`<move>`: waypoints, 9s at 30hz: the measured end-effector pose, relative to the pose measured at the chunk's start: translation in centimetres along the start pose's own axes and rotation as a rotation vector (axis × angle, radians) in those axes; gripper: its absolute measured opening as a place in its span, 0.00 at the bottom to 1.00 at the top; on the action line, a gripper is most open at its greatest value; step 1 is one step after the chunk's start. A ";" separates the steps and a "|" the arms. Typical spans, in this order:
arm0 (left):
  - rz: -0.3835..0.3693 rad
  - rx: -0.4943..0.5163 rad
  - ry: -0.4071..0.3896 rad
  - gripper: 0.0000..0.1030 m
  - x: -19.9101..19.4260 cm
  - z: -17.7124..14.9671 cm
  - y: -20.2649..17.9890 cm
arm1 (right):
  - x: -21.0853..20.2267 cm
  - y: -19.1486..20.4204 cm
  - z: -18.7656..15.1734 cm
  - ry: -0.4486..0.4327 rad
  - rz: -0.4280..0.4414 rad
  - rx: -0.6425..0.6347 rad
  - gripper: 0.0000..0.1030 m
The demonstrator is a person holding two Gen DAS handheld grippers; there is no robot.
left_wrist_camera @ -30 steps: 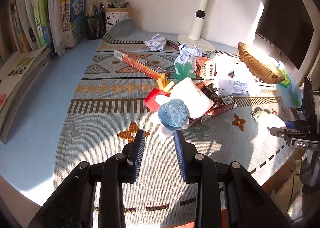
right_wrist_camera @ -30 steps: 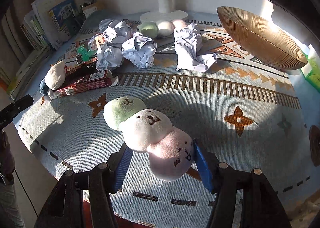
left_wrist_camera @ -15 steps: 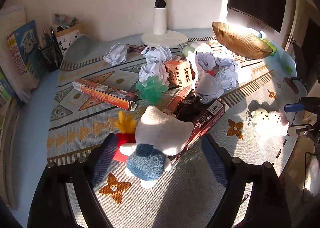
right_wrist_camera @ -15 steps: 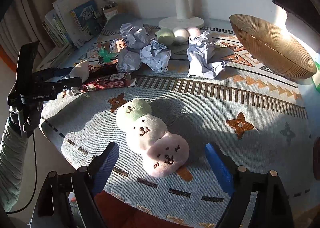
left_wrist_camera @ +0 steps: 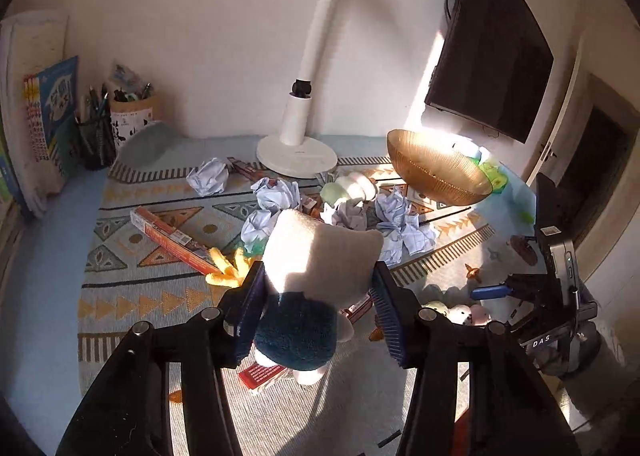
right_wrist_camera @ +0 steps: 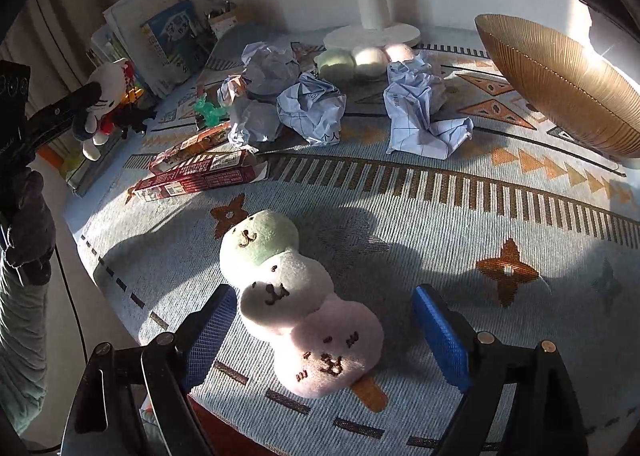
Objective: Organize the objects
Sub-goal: 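Carry both plushes to the amber bowl and open both tools to drop them, then return both tools to the paper balls and grasp a paper ball with each, then carry the paper balls to the amber bowl and release them from both tools, then move the left tool to a paper ball by the lamp base and grasp it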
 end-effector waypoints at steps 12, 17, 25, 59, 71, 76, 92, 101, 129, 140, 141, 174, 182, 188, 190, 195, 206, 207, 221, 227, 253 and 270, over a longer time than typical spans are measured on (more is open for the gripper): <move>-0.046 0.036 0.099 0.48 3.9 -0.7 -3.9 | 1.4 0.3 0.2 0.028 0.033 -0.094 0.88; -0.080 0.085 0.114 0.48 4.2 -0.9 -6.1 | 1.9 2.7 -0.2 -0.006 -0.041 -0.240 0.64; -0.173 0.115 0.115 0.48 6.0 2.0 -10.2 | -3.0 -1.4 1.0 -0.112 -0.129 -0.159 0.58; -0.159 0.137 0.020 0.76 21.4 15.0 -20.5 | -11.7 -18.9 11.8 -0.383 -0.377 0.393 0.80; 0.055 0.018 -0.226 0.91 1.5 11.2 -10.8 | -9.0 -8.0 8.8 -0.368 -0.248 0.211 0.93; 0.292 -0.112 -0.231 0.96 -3.1 5.3 -2.4 | -4.3 -6.7 6.3 -0.344 -0.298 0.152 0.93; 0.490 -0.424 -0.111 0.95 -0.1 -6.0 11.5 | 0.0 -6.5 5.5 -0.247 -0.315 0.099 0.94; 0.531 -0.299 -0.067 0.96 1.1 -5.4 9.1 | 0.4 -6.9 5.6 -0.231 -0.319 0.114 0.94; 0.191 0.010 0.208 0.68 14.8 -2.3 -4.6 | 0.8 -7.3 5.6 -0.203 -0.285 0.125 0.94; 0.181 0.027 0.099 0.49 13.8 -2.6 -5.0 | 3.8 -9.9 8.2 -0.124 -0.108 0.315 0.98; 0.178 0.028 0.094 0.49 13.7 -2.6 -5.1 | 4.1 -9.8 8.6 -0.128 -0.112 0.313 0.99; -0.004 0.085 -0.021 0.49 10.8 7.5 -12.9 | -14.0 -14.1 11.4 -0.531 -0.359 0.319 0.47; -0.203 0.084 0.058 0.49 19.7 15.6 -20.4 | -12.3 -22.4 14.6 -0.460 -0.499 0.479 0.47; -0.205 0.060 0.094 0.49 26.0 16.4 -22.0 | -12.0 -24.3 16.9 -0.497 -0.523 0.452 0.53; -0.197 0.052 0.074 0.53 27.1 16.9 -22.4 | -12.1 -24.8 17.6 -0.515 -0.517 0.447 0.79; -0.174 -0.022 0.019 0.92 27.3 17.4 -21.4 | -12.7 -25.3 16.5 -0.538 -0.502 0.471 0.89; -0.123 -0.001 -0.059 0.92 18.8 16.8 -18.6 | -14.0 -20.0 13.7 -0.509 -0.424 0.415 0.89; -0.111 0.002 -0.076 0.92 17.5 16.8 -18.1 | -14.2 -19.2 13.6 -0.510 -0.412 0.401 0.89; 0.279 -0.133 -0.325 0.99 -2.8 7.8 -4.0 | -7.2 -8.2 8.0 -0.551 -0.274 0.151 0.99; 0.567 -0.424 -0.165 0.98 -1.1 -1.4 10.0 | -2.7 -5.1 6.8 -0.465 -0.361 -0.018 0.99; 0.510 -0.547 -0.038 0.98 2.4 -5.2 14.8 | 2.5 -4.1 8.3 -0.214 -0.242 0.013 1.00; 0.262 -0.370 0.175 0.98 17.7 8.1 16.2 | 7.6 -3.2 11.1 -0.143 0.109 0.229 0.82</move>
Point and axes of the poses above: each gripper's, at about its wrist camera, not at the fingertips, and x roughly the way its jaws point, y to its left, z to its top, the point moved 3 cm from there along x, roughly the way its jaws point, and after that the axes turned 4 degrees about -y, right-handed, at the moved point
